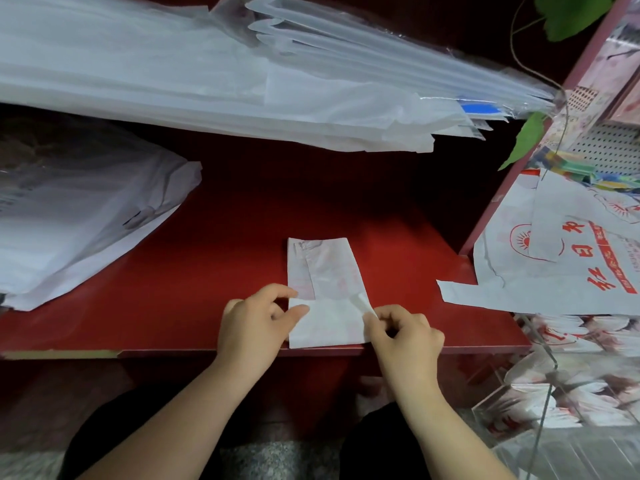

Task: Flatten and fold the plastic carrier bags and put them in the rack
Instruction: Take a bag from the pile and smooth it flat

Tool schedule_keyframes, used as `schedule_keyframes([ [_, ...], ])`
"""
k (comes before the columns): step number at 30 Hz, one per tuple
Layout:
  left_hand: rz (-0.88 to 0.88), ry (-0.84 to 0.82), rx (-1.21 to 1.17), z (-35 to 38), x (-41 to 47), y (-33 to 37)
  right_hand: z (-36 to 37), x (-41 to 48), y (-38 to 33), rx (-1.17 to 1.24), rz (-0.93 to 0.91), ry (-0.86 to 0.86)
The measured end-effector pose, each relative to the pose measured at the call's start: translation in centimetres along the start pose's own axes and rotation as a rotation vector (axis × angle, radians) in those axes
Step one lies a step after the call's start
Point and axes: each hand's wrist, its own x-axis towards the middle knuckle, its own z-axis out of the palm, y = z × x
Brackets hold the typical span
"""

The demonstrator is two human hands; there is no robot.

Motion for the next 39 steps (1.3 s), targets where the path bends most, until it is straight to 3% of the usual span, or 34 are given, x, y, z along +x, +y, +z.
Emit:
schedule_keyframes([
  [4, 0.101, 0.111, 0.253, 0.7, -0.1, 1.2, 0.3, 0.3, -0.1, -0.082, 0.013, 0.036],
  [7, 0.299, 0.257, 0.299, 0.9, -0.4, 0.7, 0.6, 0.3, -0.1, -0.127, 0.017, 0.066],
  [11, 0.686, -0.004, 0.473, 1.4, -1.7, -0.3, 1.1, 0.2, 0.1, -0.146, -0.009, 0.096],
  [13, 0.729, -0.1, 0.616, 1.6, -1.7, -0.6, 1.1, 0.0, 0.1, -0.164, -0.048, 0.093],
  [17, 0.692, -0.125, 0.603, 1.9, -1.4, -0.7, 1.0, 0.0, 0.2, -0.178, -0.099, 0.063],
  [20, 0.711, -0.156, 0.543, 1.2, -1.6, -0.8, 0.5, 0.0, 1.3, -0.179, -0.372, 0.008],
  [23, 0.685, -0.219, 0.461, 0.0, -1.8, -1.6, -0.6, -0.1, 3.1, -0.169, -0.653, -0.173],
  [26, 0.582, -0.269, 0.266, -1.1, -2.0, -2.0, -1.6, -0.3, 3.9, -0.241, -0.736, -0.277],
  [30, 0.208, -0.193, 0.004, -2.7, -2.0, -1.3, -1.3, 0.0, 3.5, -0.16, -0.694, -0.207],
  [35, 0.012, -0.042, -0.023, -2.2, -1.7, 0.0, -0.8, 0.7, 1.9, 0.114, -0.386, -0.167],
  [39, -0.056, 0.101, 0.075, -0.9, -1.2, 0.7, -0.4, 1.2, 0.7, 0.09, -0.156, -0.149],
])
